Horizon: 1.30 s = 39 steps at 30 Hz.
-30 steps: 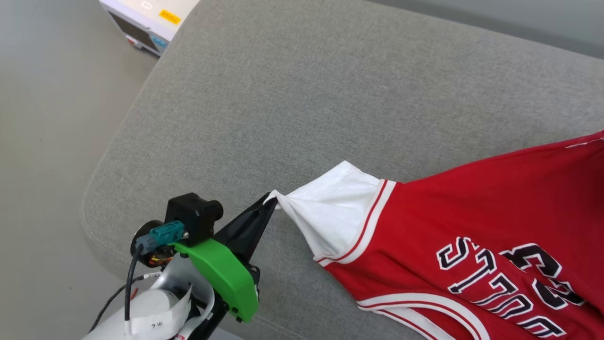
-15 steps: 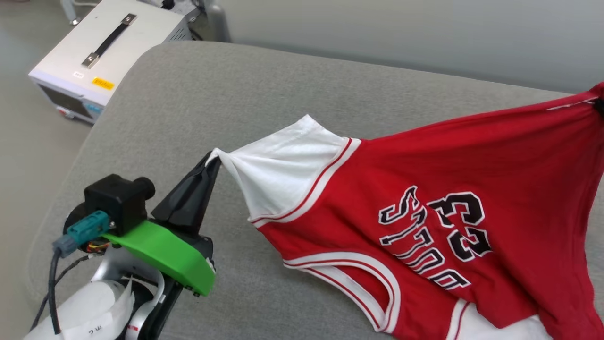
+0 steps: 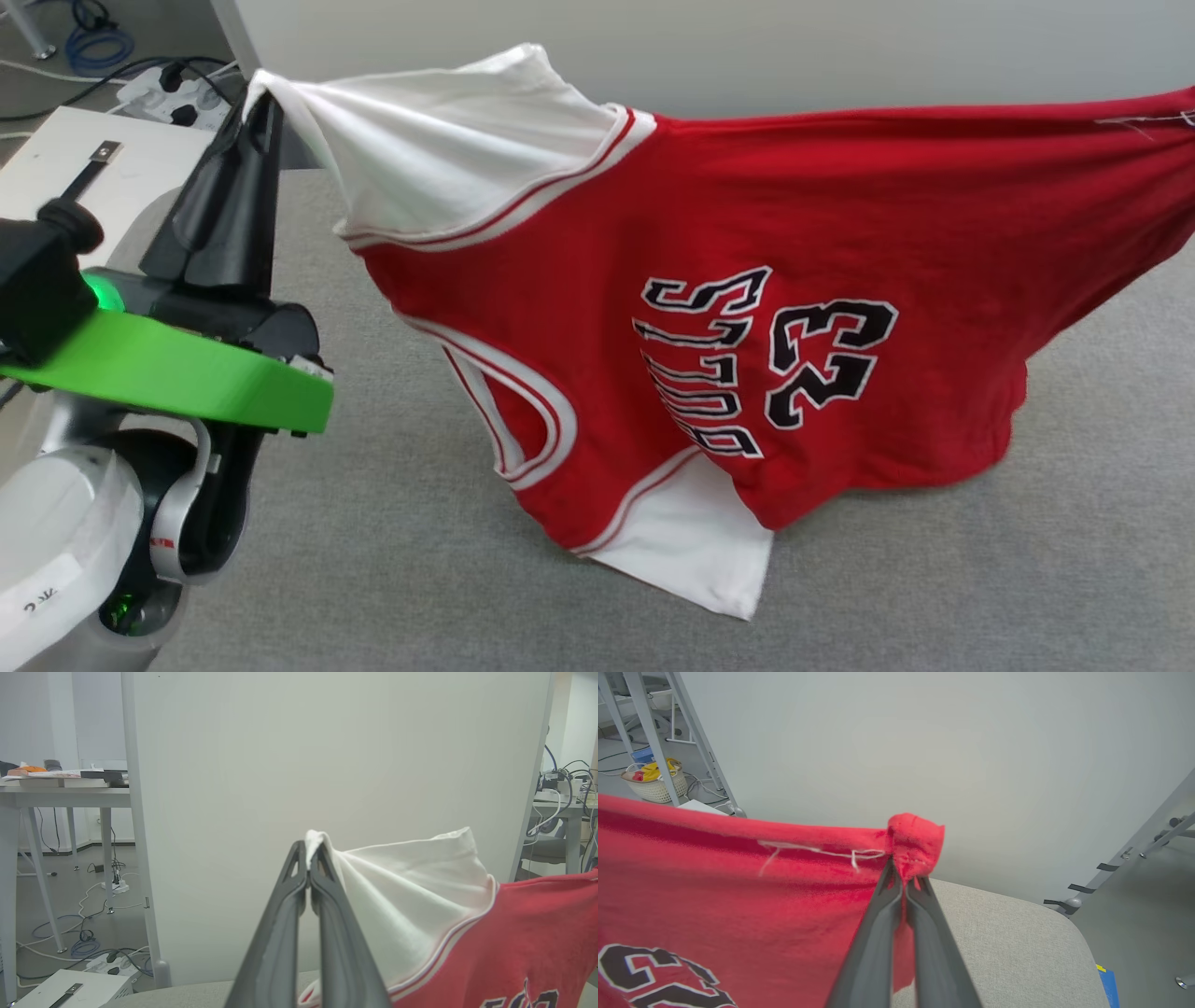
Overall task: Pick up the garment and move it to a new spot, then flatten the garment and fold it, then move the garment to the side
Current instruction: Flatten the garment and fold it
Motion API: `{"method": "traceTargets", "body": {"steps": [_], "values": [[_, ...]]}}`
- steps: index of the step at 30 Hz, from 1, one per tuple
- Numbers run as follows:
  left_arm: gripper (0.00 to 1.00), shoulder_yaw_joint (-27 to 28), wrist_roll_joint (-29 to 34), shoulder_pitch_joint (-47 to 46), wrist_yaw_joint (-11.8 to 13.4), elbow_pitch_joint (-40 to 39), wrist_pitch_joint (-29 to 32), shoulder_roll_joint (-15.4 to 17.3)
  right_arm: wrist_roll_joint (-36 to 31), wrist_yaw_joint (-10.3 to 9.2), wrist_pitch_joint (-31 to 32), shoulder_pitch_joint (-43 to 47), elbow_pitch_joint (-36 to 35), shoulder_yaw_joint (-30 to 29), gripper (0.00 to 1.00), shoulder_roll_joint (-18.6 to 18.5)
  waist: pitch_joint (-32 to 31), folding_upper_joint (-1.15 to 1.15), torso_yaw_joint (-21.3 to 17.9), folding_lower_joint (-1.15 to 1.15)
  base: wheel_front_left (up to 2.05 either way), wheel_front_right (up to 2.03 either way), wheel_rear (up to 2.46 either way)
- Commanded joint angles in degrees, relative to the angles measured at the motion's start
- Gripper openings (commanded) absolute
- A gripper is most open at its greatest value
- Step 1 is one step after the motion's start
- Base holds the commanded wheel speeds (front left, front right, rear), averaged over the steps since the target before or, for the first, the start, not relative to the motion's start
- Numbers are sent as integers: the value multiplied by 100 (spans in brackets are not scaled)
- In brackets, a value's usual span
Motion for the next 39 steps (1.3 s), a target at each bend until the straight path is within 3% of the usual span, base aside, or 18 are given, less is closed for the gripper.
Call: {"method": "traceTargets", "body": {"steps": [1,9,12,20,25,30,34,35,39], "values": [[0,75,66,-171,39,-45,-43,-1,59,-4,-55,29,-77,-69,0,50,-91,0,-209,0,0,0,0],[0,443,231,-973,55,-169,-107,93,76,-4,-363,-264,-375,-365,0,252,209,0,-371,0,0,0,0],[0,519,223,-1318,-49,-157,-141,80,180,-4,-528,-412,-405,-463,0,354,409,0,-407,0,0,0,0],[0,614,415,-2258,-455,262,10,446,112,-4,-990,-980,-330,-487,0,270,1084,0,-512,0,0,0,0],[0,546,509,-3171,-933,718,280,703,-27,-4,-1102,-1710,-101,-339,0,77,1742,0,-521,0,0,0,0],[0,384,732,-4281,-1502,1470,465,852,-17,-4,-1083,-2670,468,-303,0,271,2411,0,-555,0,0,0,0],[0,182,981,-5337,-1942,2213,560,775,-311,-4,-1197,-3521,945,-144,0,252,2919,0,-555,0,0,0,0],[0,-81,1414,-6141,-2257,2859,491,672,-595,-4,-1459,-4197,1446,8,0,239,3203,0,-565,0,0,0,0],[0,-418,1958,-7193,-2549,3910,254,327,-922,-4,-1857,-5075,2301,44,0,359,3458,0,-550,0,0,0,0]]}}
